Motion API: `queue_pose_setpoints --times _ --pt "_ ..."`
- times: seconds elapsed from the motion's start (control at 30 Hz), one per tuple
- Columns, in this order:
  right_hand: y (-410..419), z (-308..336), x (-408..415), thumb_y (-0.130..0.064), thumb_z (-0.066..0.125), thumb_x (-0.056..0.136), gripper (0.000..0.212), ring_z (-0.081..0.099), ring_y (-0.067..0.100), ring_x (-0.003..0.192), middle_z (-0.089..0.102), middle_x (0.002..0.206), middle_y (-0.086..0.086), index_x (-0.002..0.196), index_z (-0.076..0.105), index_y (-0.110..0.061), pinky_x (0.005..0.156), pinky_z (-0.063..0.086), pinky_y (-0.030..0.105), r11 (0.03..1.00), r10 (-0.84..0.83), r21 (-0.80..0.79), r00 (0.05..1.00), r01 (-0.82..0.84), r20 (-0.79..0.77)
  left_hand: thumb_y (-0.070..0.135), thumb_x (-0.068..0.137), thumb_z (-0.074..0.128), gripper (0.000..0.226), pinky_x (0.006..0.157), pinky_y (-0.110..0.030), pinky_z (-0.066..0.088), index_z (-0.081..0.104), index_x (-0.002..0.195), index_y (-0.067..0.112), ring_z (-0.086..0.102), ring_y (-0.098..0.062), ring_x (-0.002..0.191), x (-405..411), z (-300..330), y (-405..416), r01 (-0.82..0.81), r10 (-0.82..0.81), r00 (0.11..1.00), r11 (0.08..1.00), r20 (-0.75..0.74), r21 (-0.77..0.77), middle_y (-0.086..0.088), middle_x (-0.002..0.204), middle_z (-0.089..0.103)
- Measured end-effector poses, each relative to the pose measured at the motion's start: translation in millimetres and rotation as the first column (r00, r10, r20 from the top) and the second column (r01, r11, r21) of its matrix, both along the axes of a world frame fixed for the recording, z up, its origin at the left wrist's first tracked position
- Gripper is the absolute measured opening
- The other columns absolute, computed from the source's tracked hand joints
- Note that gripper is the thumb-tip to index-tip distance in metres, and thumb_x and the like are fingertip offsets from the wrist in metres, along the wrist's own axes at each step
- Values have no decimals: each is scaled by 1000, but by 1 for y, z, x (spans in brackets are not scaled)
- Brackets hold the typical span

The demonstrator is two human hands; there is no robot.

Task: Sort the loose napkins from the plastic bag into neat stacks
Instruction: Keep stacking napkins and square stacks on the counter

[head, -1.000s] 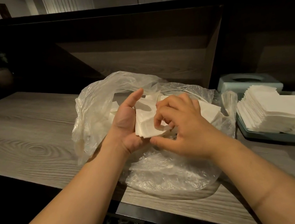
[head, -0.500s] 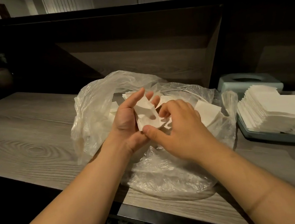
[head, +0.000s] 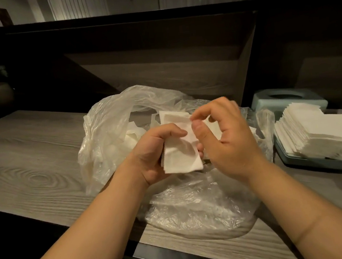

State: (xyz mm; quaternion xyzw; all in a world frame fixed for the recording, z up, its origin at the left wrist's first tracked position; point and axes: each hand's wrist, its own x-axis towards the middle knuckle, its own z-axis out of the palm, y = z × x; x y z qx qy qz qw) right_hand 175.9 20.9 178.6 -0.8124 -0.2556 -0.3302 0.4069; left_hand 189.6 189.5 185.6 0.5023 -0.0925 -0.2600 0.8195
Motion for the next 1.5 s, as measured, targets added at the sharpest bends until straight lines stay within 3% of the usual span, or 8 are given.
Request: queue_pose_setpoints --times 0.13,0.3,0.73,0.87,0.97,1.03,1.33,1.5 --pt "-4 5 0 -43 57 95 22 47 17 107 54 107 -11 113 67 -34 93 34 10 999 5 -54 999 -3 41 6 73 58 38 79 -40 58 80 104 12 69 -32 79 -5 0 1 211 -213 972 977 97 36 -20 89 69" --pt "-4 4 2 -47 62 91 18 47 12 105 52 102 -17 103 71 -36 97 40 44 997 2 -75 1000 -1 11 9 75 63 38 82 -43 56 74 112 6 66 -32 80 -2 -4 0 296 -295 952 955 80 -4 -23 94 63" --pt "-5 7 0 -44 64 92 11 52 1 103 56 103 -23 103 64 -44 99 44 43 998 47 -21 989 -51 -140 7 78 63 38 82 -41 58 66 115 0 66 -35 84 -3 -4 0 311 -317 937 948 149 67 -27 92 64" --pt "-4 9 0 -29 67 97 6 59 3 86 58 93 -18 91 68 -32 79 45 16 999 43 -12 973 -47 -227 9 79 63 35 82 -42 54 62 112 -1 62 -35 83 -2 -5 -1 325 -331 933 944 141 61 -24 93 61" --pt "-4 16 -5 -22 61 101 7 63 11 58 62 89 -2 101 68 -22 55 53 28 963 200 247 897 -107 -395 9 81 61 29 84 -42 55 64 108 -1 64 -33 83 -2 -3 -3 300 -303 948 953 93 45 -21 92 62" --pt "-10 21 -1 -21 56 103 12 66 9 68 66 90 -5 107 67 -24 61 55 26 950 118 311 900 21 -420 12 84 57 36 87 -42 51 62 118 1 61 -29 85 0 -4 -3 273 -272 962 957 15 -95 -15 95 60" --pt "-42 7 22 -41 59 96 49 37 33 136 47 144 10 140 52 -22 109 36 46 773 -613 -501 662 389 -432 26 80 56 44 72 -30 39 58 120 9 47 -17 72 12 -3 1 -57 14 989 955 -149 -290 -6 93 58" --pt "-42 4 21 -41 65 91 59 38 37 134 46 143 15 142 48 -17 107 38 48 692 -695 -586 610 423 -381 26 80 56 42 70 -30 40 58 119 10 47 -18 70 12 -3 0 -95 51 985 959 -166 -268 -6 91 58"
